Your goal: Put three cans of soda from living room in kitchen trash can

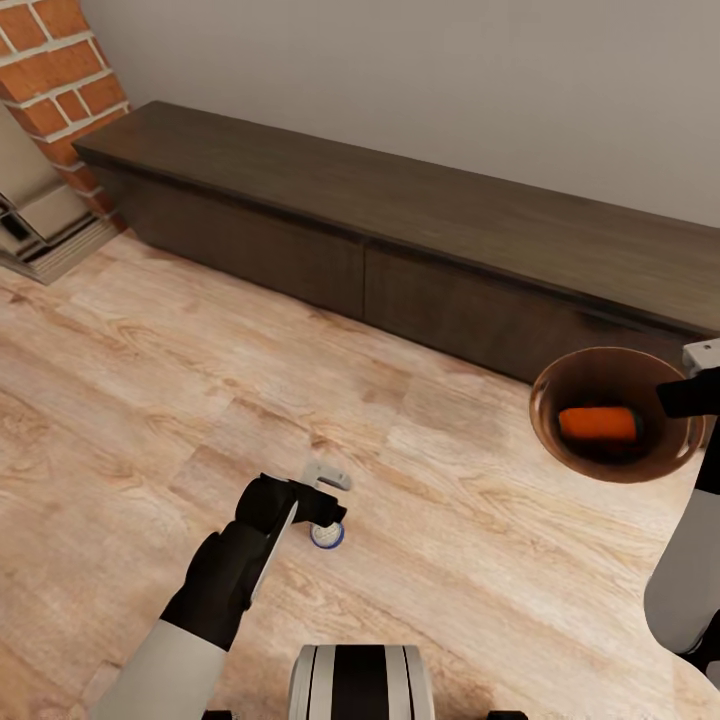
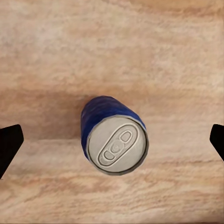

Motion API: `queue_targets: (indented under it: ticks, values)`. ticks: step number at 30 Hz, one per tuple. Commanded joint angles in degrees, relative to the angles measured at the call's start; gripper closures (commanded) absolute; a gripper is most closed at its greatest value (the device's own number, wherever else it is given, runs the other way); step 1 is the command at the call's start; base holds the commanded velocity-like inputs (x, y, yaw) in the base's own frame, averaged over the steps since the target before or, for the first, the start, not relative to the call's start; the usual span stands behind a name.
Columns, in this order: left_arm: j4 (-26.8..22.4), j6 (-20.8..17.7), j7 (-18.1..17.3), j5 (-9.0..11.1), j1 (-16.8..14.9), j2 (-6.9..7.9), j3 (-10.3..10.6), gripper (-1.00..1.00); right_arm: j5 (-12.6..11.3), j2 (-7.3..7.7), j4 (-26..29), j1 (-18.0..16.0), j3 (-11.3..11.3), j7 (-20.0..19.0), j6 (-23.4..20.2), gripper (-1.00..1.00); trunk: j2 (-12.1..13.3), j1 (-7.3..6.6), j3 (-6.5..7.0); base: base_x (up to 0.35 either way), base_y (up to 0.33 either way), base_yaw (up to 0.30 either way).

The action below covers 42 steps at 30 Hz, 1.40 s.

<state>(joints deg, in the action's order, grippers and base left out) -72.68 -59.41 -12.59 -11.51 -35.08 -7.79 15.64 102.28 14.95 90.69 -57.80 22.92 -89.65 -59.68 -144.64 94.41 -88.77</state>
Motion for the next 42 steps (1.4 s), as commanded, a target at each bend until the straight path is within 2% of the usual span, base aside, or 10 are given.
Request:
queue_targets:
  ticks: [1,12,19,29,42]
  values:
    - [0.0,0.0,0.0,0.0,0.0,-0.01,0.4,-1.00,0.2,0.00,0.0,0.0,0.0,-0.4,-0.3,1.00,0.0,0.01,-0.31,0.002,0.000,0.000]
    - [0.0,0.0,0.0,0.0,0.0,-0.03,1.2,-1.00,0.2,-0.01,0.0,0.0,0.1,-0.4,-0.3,1.00,-0.2,0.29,-3.71,0.000,0.000,0.000]
    - [-0.1,0.0,0.0,0.1,0.0,0.04,1.2,-1.00,0.2,-0.01,0.0,0.0,0.1,-0.4,-0.3,1.00,-0.2,0.29,-4.15,0.000,0.000,0.000]
    - [-0.2,0.0,0.0,0.1,0.0,0.00,1.2,-1.00,0.2,-0.12,0.0,0.0,0.0,-0.4,-0.3,1.00,-0.3,0.55,-6.60,0.000,0.000,0.000]
    - [-0.5,0.0,-0.1,0.1,0.1,0.06,1.2,-1.00,0.3,0.05,0.0,0.0,0.1,-0.4,-0.3,1.00,-0.3,0.55,-7.16,0.055,0.036,0.000]
